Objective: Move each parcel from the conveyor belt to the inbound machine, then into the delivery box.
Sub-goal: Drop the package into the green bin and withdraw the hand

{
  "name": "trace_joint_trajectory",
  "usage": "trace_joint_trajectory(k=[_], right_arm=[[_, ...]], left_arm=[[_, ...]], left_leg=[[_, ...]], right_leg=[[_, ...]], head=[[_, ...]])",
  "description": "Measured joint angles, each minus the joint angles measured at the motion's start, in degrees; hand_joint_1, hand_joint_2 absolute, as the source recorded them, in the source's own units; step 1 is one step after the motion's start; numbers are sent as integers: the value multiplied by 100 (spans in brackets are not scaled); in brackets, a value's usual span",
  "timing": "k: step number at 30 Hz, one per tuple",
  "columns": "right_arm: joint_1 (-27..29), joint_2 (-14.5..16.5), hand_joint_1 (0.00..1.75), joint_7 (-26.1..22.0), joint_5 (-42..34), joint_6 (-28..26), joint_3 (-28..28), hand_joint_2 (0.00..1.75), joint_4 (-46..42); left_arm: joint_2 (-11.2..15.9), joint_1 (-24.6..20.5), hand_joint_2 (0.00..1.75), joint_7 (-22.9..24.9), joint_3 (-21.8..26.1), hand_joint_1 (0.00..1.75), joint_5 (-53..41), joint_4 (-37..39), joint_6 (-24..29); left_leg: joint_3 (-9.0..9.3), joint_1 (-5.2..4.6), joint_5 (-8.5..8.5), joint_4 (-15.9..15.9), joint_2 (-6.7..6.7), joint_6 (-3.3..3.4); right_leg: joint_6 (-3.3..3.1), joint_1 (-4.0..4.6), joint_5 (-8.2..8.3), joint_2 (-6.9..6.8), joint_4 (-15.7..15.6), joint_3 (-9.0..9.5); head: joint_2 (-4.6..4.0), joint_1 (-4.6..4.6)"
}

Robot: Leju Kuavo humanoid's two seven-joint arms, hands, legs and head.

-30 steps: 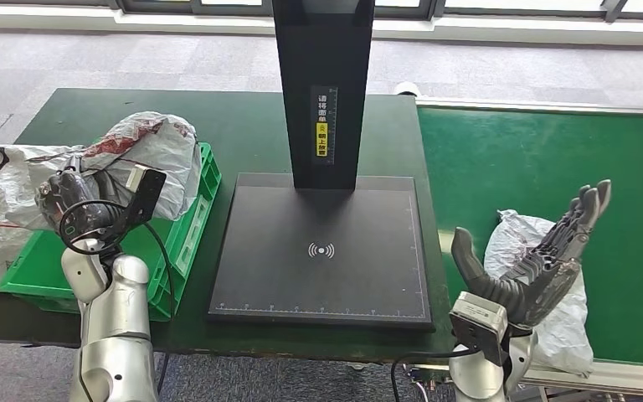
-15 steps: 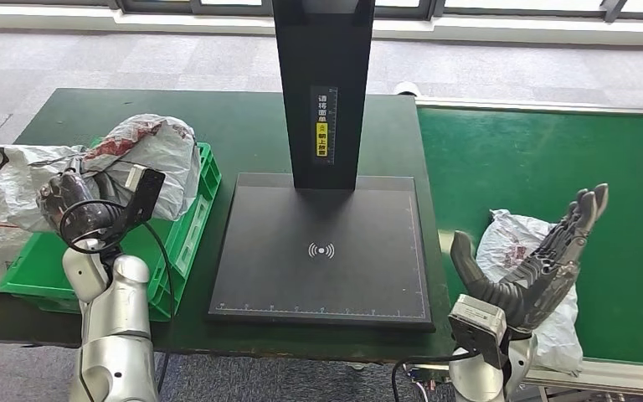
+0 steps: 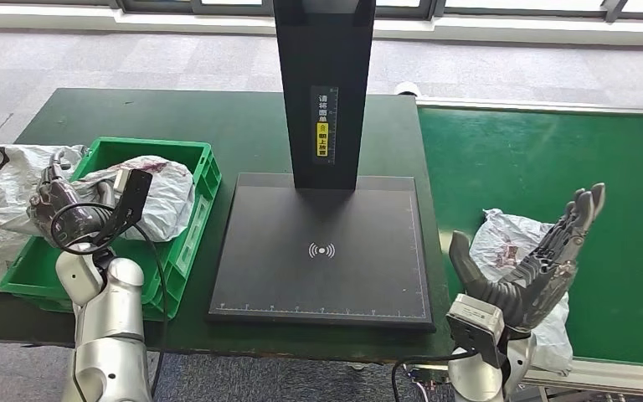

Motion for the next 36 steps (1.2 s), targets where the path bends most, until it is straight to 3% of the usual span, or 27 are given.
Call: trace_joint_trajectory(k=[8,16,26,32,36], right_arm=[[-6,0,0,-4,-48,0,0,175,59],[-10,0,0,-4,-46,-1,0,175,93],[-11,0,0,-4,-45,0,0,175,103],[-6,0,0,-4,18,-1,-67,175,125],[5,0,0,65,401,0,-371,175,193]], left_arm=[[2,-11,175,-307,16,0,93,-14,0],[-89,-46,175,-899,337,0,351,-248,1],[-169,-52,175,-1072,509,0,482,-422,0],[-316,-183,175,-2802,1009,0,1881,-586,2],[-425,-48,175,-3400,868,0,3983,-467,-102]], left_leg=[[0,0,0,0,-1,0],[2,0,0,0,0,0],[1,0,0,0,-1,0],[2,-1,0,1,-1,0],[5,-1,-1,1,-1,0]], right_leg=[[0,0,0,-1,0,1],[0,0,0,0,0,0],[0,0,0,-1,0,1],[0,-1,0,-2,0,0],[0,-1,0,-1,-2,0]], head=[[0,0],[0,0],[0,0],[0,0],[0,0]])
